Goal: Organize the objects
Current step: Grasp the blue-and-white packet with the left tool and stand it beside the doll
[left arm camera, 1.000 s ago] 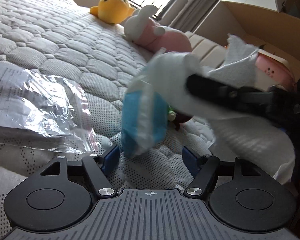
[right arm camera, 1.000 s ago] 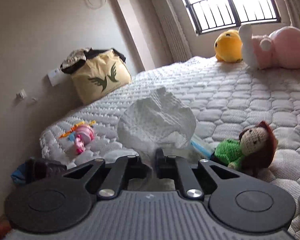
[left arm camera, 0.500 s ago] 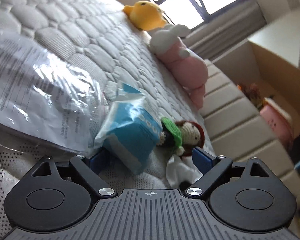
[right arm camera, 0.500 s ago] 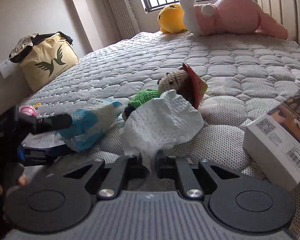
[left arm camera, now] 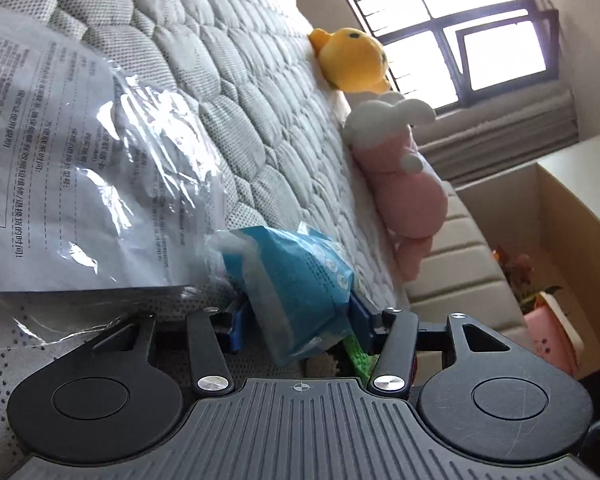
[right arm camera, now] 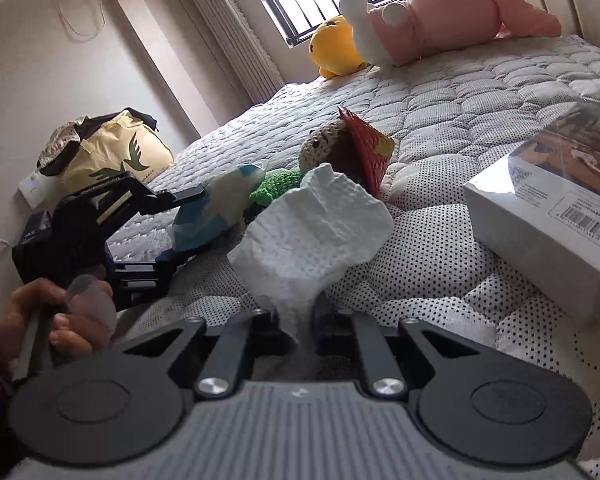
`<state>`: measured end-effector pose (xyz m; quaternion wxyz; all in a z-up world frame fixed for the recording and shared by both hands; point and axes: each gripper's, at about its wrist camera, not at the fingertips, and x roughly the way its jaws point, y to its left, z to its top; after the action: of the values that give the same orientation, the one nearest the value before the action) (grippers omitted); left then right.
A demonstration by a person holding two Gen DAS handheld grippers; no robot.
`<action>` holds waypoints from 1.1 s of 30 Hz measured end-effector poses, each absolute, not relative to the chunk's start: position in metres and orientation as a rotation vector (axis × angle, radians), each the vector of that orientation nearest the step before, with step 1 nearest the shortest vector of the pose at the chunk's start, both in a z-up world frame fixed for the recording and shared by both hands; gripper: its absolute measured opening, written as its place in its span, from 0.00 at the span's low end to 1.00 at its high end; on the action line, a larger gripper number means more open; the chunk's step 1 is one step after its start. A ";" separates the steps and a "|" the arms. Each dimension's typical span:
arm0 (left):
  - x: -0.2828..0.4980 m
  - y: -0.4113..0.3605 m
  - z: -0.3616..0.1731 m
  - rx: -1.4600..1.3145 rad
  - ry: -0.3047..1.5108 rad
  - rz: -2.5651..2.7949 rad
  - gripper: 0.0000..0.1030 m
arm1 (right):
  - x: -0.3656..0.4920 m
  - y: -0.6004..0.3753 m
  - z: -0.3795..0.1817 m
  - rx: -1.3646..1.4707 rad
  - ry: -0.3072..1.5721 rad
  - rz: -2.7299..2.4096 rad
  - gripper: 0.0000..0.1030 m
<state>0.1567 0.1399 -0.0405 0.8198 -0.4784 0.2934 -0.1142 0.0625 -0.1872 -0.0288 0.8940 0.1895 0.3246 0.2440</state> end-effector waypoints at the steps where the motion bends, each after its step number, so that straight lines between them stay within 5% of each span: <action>1: 0.148 0.136 -0.035 -0.962 0.617 -0.277 0.53 | 0.062 -0.191 -0.027 0.409 0.669 0.503 0.11; 15: 0.044 0.068 -0.008 -0.301 0.546 -0.415 0.55 | 0.034 -0.179 0.060 0.445 0.481 0.738 0.09; 33: 0.043 0.045 -0.005 -0.102 0.498 -0.455 0.59 | 0.049 -0.193 -0.008 0.320 0.718 0.442 0.09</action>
<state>0.0431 0.0445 -0.0048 0.9424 -0.0499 0.2444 -0.2229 0.0487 -0.1933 -0.0085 0.9001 0.1548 0.3469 0.2134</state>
